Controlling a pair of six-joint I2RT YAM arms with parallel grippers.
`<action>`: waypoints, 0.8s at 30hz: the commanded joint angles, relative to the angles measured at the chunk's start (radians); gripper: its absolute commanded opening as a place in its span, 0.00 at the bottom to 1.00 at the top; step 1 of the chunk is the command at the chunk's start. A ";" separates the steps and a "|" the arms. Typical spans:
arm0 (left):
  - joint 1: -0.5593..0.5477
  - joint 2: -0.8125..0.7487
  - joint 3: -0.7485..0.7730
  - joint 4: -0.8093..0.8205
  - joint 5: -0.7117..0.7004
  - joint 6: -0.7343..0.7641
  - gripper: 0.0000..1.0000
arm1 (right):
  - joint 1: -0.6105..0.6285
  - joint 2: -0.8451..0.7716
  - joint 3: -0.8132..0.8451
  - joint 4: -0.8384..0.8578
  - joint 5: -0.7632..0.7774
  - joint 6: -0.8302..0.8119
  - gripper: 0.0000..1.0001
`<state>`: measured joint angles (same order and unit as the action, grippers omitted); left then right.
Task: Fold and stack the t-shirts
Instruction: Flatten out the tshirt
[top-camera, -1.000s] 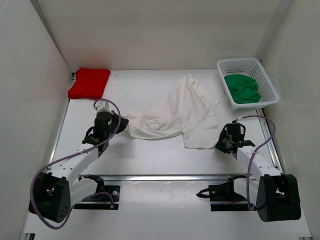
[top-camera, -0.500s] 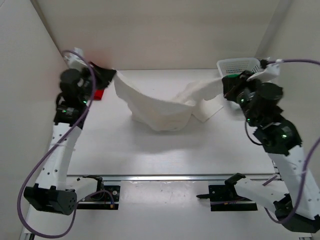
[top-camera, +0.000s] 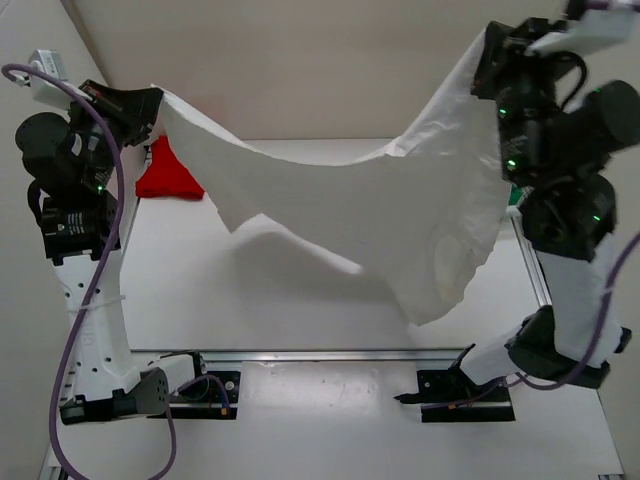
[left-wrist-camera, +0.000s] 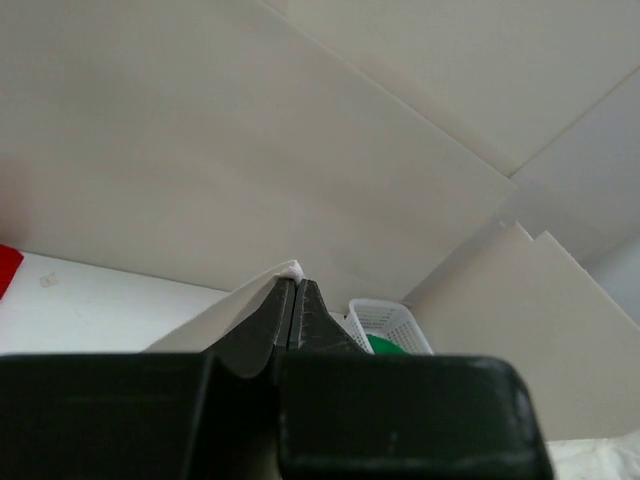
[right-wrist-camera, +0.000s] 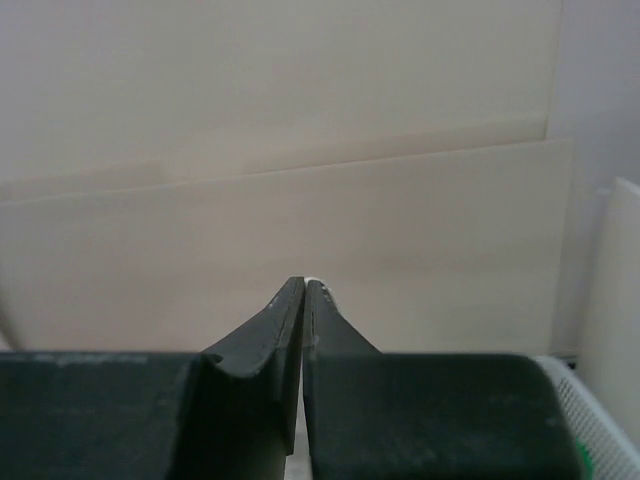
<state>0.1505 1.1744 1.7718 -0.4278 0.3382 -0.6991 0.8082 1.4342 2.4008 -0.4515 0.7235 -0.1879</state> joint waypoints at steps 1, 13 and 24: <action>-0.015 -0.002 -0.049 -0.028 -0.071 0.035 0.00 | -0.100 0.113 0.020 0.099 -0.068 -0.156 0.00; -0.172 0.291 -0.298 0.129 -0.254 0.053 0.00 | -0.707 0.578 0.112 -0.132 -0.898 0.280 0.00; -0.079 0.568 0.285 0.060 -0.199 0.006 0.00 | -0.713 0.491 0.136 0.313 -0.903 0.377 0.00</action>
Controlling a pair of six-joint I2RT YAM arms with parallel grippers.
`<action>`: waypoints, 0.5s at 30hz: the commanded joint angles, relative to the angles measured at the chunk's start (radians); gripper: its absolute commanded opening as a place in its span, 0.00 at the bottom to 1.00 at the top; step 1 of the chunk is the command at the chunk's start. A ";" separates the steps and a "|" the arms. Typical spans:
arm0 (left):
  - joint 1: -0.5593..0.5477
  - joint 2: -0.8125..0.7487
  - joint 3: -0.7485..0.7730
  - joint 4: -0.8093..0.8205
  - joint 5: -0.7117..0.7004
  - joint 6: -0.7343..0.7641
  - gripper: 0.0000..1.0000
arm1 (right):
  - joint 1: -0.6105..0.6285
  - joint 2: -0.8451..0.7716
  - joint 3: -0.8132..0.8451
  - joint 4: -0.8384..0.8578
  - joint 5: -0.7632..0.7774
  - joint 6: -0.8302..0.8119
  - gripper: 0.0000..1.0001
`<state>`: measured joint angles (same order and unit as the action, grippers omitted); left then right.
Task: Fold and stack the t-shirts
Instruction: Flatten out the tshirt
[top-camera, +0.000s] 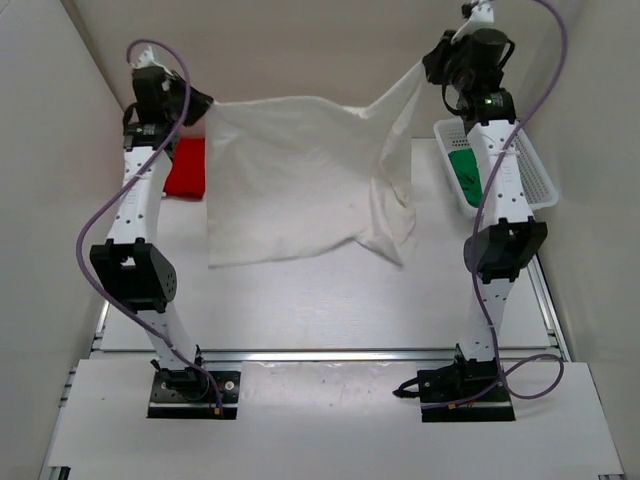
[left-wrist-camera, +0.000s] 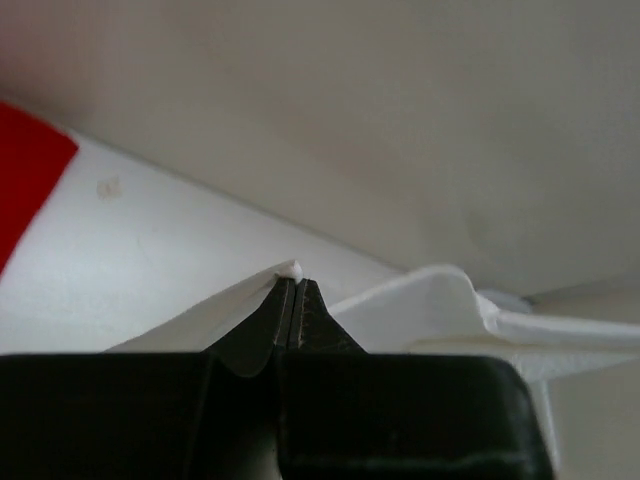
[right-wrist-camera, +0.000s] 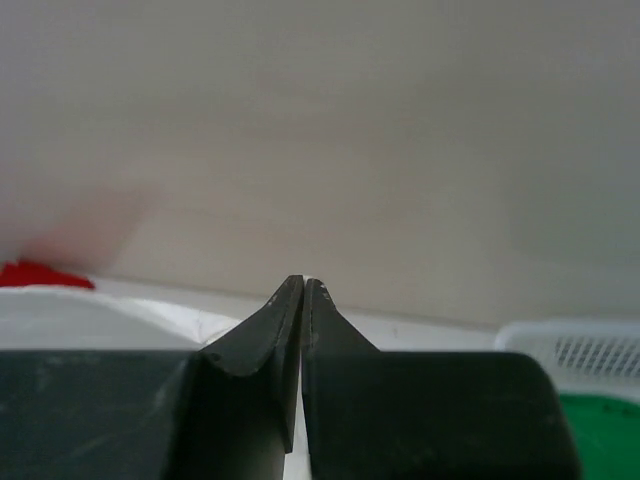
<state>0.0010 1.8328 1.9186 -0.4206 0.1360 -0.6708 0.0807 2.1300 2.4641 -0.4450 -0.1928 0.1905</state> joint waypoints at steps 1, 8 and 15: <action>0.089 -0.092 0.166 0.065 0.011 -0.030 0.00 | 0.031 -0.222 0.081 0.337 0.027 -0.019 0.00; 0.160 -0.150 0.093 0.150 0.040 -0.065 0.00 | -0.027 -0.314 -0.002 0.372 -0.134 -0.040 0.00; 0.151 -0.457 -0.471 0.371 -0.028 -0.059 0.00 | -0.024 -0.517 -0.423 0.170 -0.198 -0.221 0.00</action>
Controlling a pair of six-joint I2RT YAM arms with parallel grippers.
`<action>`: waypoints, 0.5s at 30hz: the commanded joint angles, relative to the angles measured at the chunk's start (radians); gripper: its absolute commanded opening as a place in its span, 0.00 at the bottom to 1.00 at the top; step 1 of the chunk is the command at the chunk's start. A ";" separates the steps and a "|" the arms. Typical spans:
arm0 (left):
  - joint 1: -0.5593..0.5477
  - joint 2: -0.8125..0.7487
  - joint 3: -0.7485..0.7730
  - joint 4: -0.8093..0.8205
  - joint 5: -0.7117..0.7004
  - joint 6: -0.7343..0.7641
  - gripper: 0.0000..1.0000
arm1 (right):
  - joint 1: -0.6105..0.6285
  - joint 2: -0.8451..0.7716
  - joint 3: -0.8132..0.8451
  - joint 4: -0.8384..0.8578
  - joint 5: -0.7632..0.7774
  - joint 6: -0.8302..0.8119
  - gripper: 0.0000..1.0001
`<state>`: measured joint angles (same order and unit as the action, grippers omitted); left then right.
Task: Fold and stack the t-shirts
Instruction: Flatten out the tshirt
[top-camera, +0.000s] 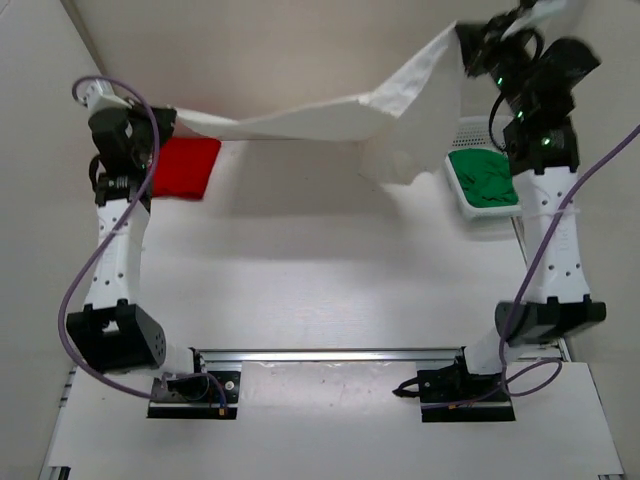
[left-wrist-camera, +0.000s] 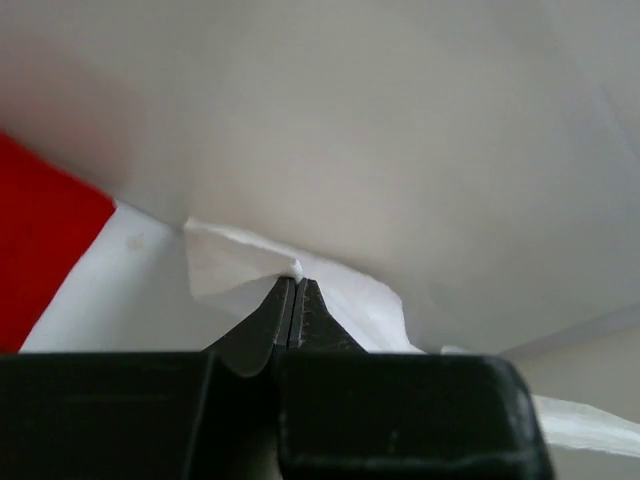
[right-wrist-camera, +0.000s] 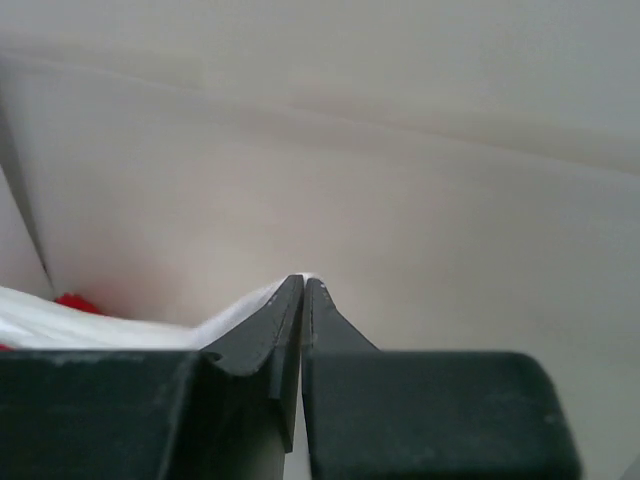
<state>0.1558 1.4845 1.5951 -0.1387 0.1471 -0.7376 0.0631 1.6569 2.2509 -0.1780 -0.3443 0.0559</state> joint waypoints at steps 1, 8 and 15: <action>-0.013 -0.174 -0.273 0.128 -0.069 0.018 0.00 | -0.012 -0.157 -0.457 0.004 -0.053 -0.065 0.00; -0.003 -0.441 -0.781 0.107 -0.046 0.044 0.00 | 0.006 -0.635 -1.294 0.097 -0.036 0.149 0.00; -0.001 -0.653 -1.030 -0.102 -0.043 0.119 0.00 | 0.054 -0.954 -1.675 -0.170 -0.014 0.326 0.00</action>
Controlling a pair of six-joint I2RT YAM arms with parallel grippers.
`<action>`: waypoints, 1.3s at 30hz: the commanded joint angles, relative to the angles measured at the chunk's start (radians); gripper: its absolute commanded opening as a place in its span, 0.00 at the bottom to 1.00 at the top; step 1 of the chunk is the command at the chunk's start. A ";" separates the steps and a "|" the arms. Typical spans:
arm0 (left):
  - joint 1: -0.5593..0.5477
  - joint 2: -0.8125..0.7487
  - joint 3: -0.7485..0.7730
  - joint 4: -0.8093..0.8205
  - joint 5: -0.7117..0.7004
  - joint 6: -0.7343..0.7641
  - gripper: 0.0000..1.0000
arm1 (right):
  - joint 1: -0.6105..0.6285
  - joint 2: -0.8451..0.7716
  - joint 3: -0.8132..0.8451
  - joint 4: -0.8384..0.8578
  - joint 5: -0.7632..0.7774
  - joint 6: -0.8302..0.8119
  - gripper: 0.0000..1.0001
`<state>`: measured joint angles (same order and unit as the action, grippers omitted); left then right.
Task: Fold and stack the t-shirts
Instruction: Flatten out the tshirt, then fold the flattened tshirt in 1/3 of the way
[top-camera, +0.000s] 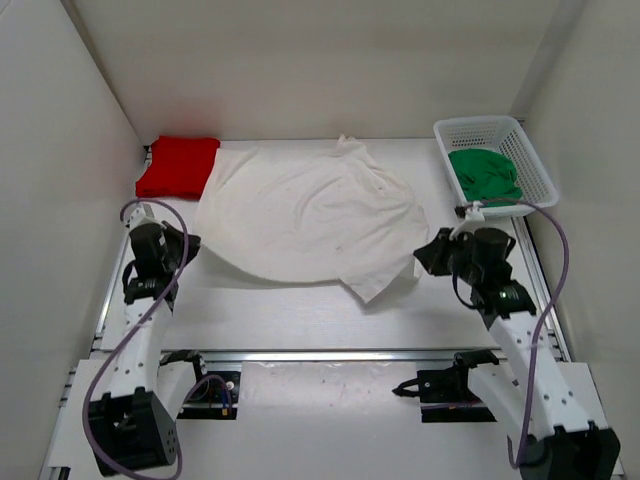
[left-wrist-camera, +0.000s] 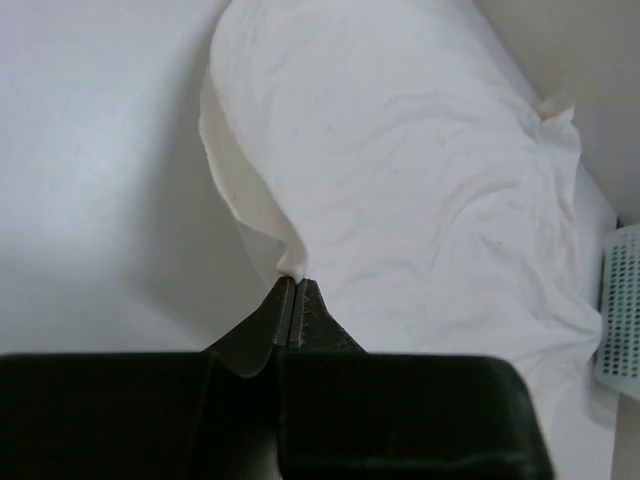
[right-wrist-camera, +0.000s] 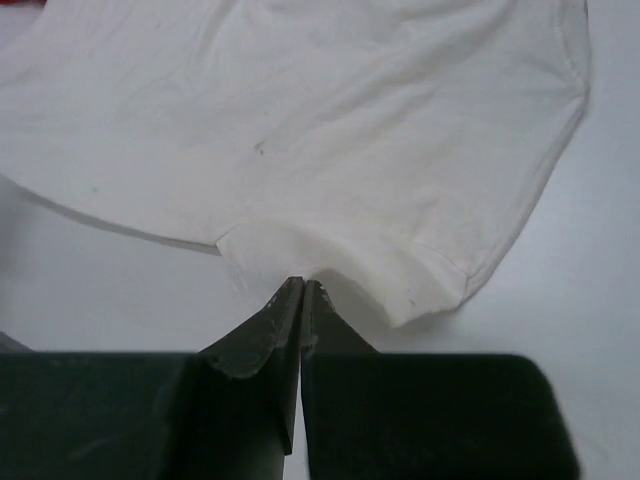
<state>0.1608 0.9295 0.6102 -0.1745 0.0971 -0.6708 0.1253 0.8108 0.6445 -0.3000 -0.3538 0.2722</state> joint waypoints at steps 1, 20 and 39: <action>-0.009 -0.125 -0.070 -0.097 0.004 0.059 0.00 | -0.001 -0.174 -0.109 -0.104 -0.007 0.137 0.00; 0.054 -0.043 -0.135 -0.063 0.162 0.024 0.00 | 0.391 -0.251 -0.008 -0.385 0.535 0.379 0.00; 0.086 0.376 0.040 0.197 0.070 -0.214 0.00 | -0.070 0.642 0.360 0.147 0.194 0.156 0.00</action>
<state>0.2390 1.2720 0.5869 -0.0456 0.2024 -0.8478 0.0692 1.4025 0.9230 -0.2359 -0.1707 0.4591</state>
